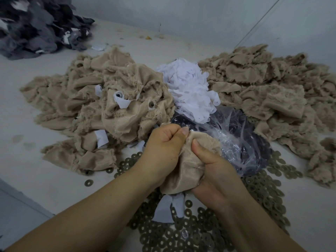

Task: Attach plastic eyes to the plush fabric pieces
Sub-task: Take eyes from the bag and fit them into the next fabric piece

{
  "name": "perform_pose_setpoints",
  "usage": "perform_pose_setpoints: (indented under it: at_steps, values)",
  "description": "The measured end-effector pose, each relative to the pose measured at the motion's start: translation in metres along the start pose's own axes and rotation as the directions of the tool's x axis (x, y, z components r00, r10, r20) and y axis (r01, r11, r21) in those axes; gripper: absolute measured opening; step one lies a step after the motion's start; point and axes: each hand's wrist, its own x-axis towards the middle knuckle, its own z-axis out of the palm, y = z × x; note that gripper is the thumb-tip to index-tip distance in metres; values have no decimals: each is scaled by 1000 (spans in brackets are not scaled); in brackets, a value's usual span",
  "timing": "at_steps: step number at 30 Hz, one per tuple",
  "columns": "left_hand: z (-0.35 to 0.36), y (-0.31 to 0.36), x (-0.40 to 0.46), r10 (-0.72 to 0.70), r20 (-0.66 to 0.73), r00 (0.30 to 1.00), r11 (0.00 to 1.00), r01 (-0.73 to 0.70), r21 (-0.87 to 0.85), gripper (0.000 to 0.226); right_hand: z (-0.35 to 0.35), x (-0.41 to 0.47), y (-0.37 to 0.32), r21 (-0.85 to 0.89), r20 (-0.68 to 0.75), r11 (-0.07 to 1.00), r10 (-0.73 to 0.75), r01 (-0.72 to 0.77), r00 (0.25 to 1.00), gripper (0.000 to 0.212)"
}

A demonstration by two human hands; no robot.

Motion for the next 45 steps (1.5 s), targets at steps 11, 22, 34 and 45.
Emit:
perform_pose_setpoints:
  at_steps: [11, 22, 34, 45]
  values:
    - [-8, 5, 7, -7, 81, 997, 1000, 7, 1, 43, -6, 4, -1, -31, 7, 997, -70, 70, 998, 49]
    - [-8, 0, 4, -44, 189, 981, 999, 38, 33, 32, -11, 11, -7, 24, -4, 1000, -16, 16, 1000, 47]
    - [-18, -5, 10, -46, 145, 988, 995, 59, -83, 28, -11, 11, -6, -44, -10, 998, -53, 53, 999, 45]
    - [-21, -9, 15, -46, 118, 992, 995, 56, -86, 33, -37, -3, -67, -988, 130, -154, -845, -3, 519, 12]
